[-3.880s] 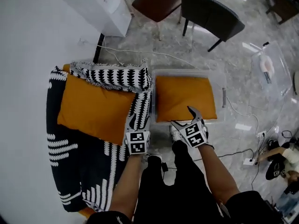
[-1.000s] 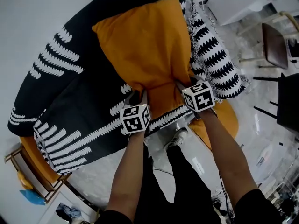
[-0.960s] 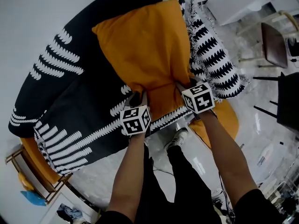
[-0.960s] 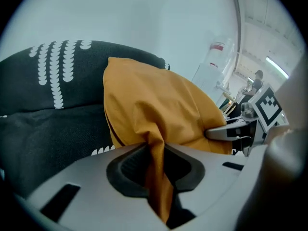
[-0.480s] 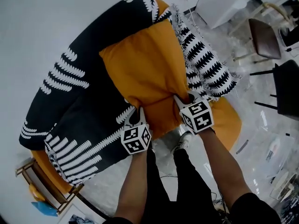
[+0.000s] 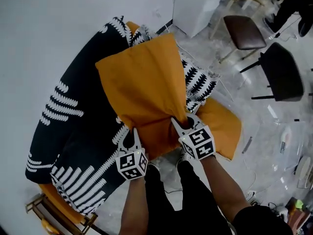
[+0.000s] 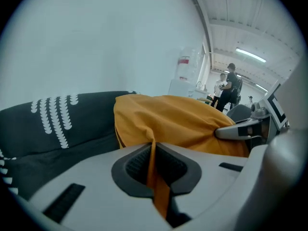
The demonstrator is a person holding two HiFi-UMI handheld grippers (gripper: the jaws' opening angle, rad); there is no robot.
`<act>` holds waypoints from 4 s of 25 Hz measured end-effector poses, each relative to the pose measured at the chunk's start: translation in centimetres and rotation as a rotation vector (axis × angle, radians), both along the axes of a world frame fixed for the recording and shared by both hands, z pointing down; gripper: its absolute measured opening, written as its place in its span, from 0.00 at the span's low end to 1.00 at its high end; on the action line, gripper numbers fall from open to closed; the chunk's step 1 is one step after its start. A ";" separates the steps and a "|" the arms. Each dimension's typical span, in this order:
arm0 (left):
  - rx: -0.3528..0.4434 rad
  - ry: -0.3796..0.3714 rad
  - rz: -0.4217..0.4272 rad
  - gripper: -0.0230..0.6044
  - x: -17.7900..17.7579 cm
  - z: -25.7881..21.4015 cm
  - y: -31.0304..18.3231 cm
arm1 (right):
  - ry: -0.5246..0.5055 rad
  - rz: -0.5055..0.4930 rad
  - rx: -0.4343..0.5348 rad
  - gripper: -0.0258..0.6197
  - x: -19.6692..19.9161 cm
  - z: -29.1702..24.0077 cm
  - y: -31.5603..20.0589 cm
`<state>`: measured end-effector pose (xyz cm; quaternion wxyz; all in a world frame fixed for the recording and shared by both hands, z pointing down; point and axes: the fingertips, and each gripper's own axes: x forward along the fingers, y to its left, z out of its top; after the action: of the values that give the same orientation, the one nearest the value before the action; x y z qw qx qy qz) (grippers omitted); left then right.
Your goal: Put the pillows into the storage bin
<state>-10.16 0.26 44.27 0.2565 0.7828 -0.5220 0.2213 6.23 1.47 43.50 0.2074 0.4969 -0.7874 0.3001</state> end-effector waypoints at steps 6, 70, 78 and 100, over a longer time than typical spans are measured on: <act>0.019 0.043 0.129 0.08 8.0 -2.9 2.5 | 0.007 0.146 0.045 0.15 7.8 -3.2 5.0; -0.109 -0.170 1.083 0.49 49.2 8.0 27.9 | 0.071 1.064 -0.225 0.72 43.1 9.5 45.8; 0.031 -0.079 1.107 0.32 50.5 -2.1 27.7 | 0.201 1.151 -0.060 0.49 45.9 -1.8 46.6; 0.226 0.144 1.164 0.07 48.2 -23.5 30.3 | 0.330 1.051 0.353 0.06 40.2 -26.9 42.8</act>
<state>37.99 30.53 20.76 0.0427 0.9757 -0.0087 0.2149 46.43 44.28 16.61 0.0648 0.8886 -0.4302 0.1454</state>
